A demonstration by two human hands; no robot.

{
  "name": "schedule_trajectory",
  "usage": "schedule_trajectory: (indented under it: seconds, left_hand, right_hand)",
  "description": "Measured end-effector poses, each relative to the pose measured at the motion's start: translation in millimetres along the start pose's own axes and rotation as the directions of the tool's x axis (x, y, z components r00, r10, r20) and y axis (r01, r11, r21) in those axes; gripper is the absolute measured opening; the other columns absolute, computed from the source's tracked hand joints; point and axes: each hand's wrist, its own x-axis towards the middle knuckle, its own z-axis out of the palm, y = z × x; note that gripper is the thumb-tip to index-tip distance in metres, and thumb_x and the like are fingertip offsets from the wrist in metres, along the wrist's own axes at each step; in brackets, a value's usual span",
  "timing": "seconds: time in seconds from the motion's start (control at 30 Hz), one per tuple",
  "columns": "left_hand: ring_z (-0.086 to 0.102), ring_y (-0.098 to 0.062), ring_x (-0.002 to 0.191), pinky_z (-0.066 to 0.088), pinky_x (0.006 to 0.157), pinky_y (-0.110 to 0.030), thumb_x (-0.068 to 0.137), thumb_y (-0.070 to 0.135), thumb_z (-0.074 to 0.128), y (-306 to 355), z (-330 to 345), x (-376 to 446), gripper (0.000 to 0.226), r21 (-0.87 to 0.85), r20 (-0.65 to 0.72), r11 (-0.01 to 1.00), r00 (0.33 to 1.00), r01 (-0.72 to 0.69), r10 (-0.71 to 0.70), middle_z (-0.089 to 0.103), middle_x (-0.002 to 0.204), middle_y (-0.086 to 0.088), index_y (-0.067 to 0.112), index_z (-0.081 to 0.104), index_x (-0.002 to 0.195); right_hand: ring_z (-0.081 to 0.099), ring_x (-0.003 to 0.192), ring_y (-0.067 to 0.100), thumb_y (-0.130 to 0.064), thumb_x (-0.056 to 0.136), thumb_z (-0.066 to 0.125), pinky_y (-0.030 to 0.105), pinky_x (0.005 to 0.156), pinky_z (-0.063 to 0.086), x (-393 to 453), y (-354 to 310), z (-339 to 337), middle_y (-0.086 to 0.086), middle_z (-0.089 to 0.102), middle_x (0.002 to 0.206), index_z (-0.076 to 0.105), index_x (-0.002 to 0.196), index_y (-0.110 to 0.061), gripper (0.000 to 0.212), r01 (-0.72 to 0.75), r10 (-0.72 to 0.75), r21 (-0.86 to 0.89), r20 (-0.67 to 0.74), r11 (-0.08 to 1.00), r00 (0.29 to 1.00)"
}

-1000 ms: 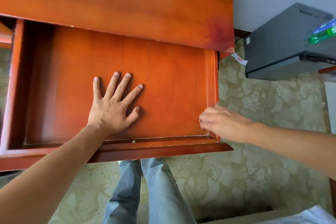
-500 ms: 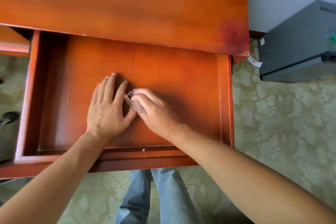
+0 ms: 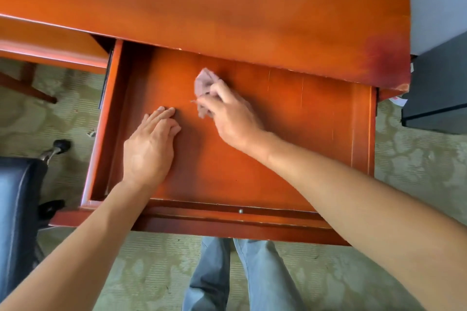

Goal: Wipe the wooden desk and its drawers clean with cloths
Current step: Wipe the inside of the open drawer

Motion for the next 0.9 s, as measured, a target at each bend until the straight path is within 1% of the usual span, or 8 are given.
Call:
schedule_trajectory:
  seconds: [0.2, 0.3, 0.37, 0.43, 0.53, 0.67, 0.83, 0.9]
  left_hand:
    - [0.054, -0.024, 0.139, 0.040, 0.117, -0.034, 0.102, 0.009, 0.060, -7.0, -14.9, -3.5, 0.026, -0.080, 0.075, 0.996, 0.996, 0.050, -0.044, 0.063, 0.143, -0.008, 0.005, 0.068, 0.127]
    - [0.054, -0.021, 0.137, 0.043, 0.110, -0.029, 0.097, 0.010, 0.069, -8.4, -13.7, -4.7, 0.008, -0.089, 0.088, 0.993, 0.994, 0.078, -0.071, 0.065, 0.137, -0.004, 0.009, 0.070, 0.105]
    - [0.058, -0.019, 0.131, 0.052, 0.102, -0.035, 0.095, 0.017, 0.074, -7.2, -14.6, -2.3, 0.008, -0.109, 0.062, 0.985, 0.990, 0.133, -0.127, 0.069, 0.130, -0.002, 0.011, 0.069, 0.095]
    - [0.063, -0.019, 0.121, 0.057, 0.091, -0.036, 0.096, 0.027, 0.074, -4.5, -15.3, -2.5, 0.017, -0.135, 0.020, 0.979, 0.988, 0.153, -0.152, 0.071, 0.120, -0.002, 0.011, 0.069, 0.092]
    - [0.064, -0.026, 0.102, 0.054, 0.080, -0.041, 0.105, 0.024, 0.057, 0.9, -20.9, -4.2, 0.022, -0.129, -0.113, 0.979, 0.978, 0.160, -0.175, 0.069, 0.108, -0.006, 0.006, 0.066, 0.098]
    - [0.054, -0.034, 0.092, 0.046, 0.082, -0.046, 0.094, 0.010, 0.053, 2.9, -37.3, -6.3, 0.014, -0.110, -0.277, 0.987, 0.950, 0.120, -0.147, 0.060, 0.099, -0.016, -0.002, 0.061, 0.098]
    - [0.054, -0.035, 0.130, 0.042, 0.109, -0.047, 0.093, 0.017, 0.053, 2.0, -32.2, -9.0, 0.038, -0.146, -0.095, 0.986, 0.991, 0.080, -0.094, 0.060, 0.136, -0.014, 0.001, 0.063, 0.126]
    - [0.042, -0.032, 0.146, 0.036, 0.119, -0.049, 0.094, 0.020, 0.052, -2.1, -21.9, -9.3, 0.049, -0.091, -0.002, 0.990, 0.994, 0.108, -0.108, 0.051, 0.152, -0.013, 0.005, 0.058, 0.139]
  right_hand:
    - [0.052, 0.103, 0.021, -0.016, 0.101, 0.056, 0.041, 0.080, 0.054, -53.0, -7.8, -9.1, 0.000, 0.049, 0.116, 0.063, 0.110, -0.020, 0.012, 0.535, -0.500, 0.044, 0.427, 0.844, 0.753]
    - [0.061, 0.102, 0.035, -0.015, 0.100, 0.054, 0.050, 0.080, 0.056, -20.6, 36.1, -14.8, 0.009, 0.052, 0.119, 0.062, 0.117, -0.014, 0.019, 0.147, -0.127, -0.210, 0.106, 0.967, 0.986]
    - [0.063, 0.105, 0.038, -0.016, 0.101, 0.055, 0.049, 0.088, 0.055, 17.3, 37.9, -14.4, 0.012, 0.058, 0.126, 0.065, 0.123, -0.014, 0.024, -0.248, 0.220, -0.223, -0.145, 0.943, 0.965]
    - [0.061, 0.109, 0.039, -0.016, 0.101, 0.056, 0.047, 0.093, 0.050, 50.7, 16.9, -1.6, 0.011, 0.061, 0.128, 0.066, 0.125, -0.018, 0.026, -0.369, 0.330, -0.174, -0.217, 0.913, 0.919]
    - [0.051, 0.103, 0.028, -0.023, 0.101, 0.052, 0.044, 0.092, 0.047, 69.8, -37.2, 28.0, -0.002, 0.058, 0.125, 0.064, 0.122, -0.025, 0.024, 0.023, -0.025, -0.113, -0.022, 0.993, 0.999]
    - [0.051, 0.098, 0.011, -0.028, 0.103, 0.048, 0.028, 0.095, 0.044, 16.6, -92.7, 48.4, -0.003, 0.059, 0.120, 0.058, 0.127, -0.025, 0.026, 0.292, -0.327, 0.181, 0.207, 0.939, 0.922]
    - [0.059, 0.100, 0.024, -0.012, 0.102, 0.054, 0.036, 0.093, 0.052, -57.7, -54.4, 25.8, -0.001, 0.067, 0.115, 0.073, 0.106, -0.021, 0.021, 0.585, -0.635, 0.247, 0.331, 0.772, 0.698]
    - [0.056, 0.084, 0.024, -0.009, 0.104, 0.049, 0.038, 0.082, 0.051, -42.9, -17.0, 8.9, 0.000, 0.062, 0.101, 0.069, 0.097, -0.022, 0.025, 0.573, -0.568, 0.074, 0.287, 0.816, 0.771]
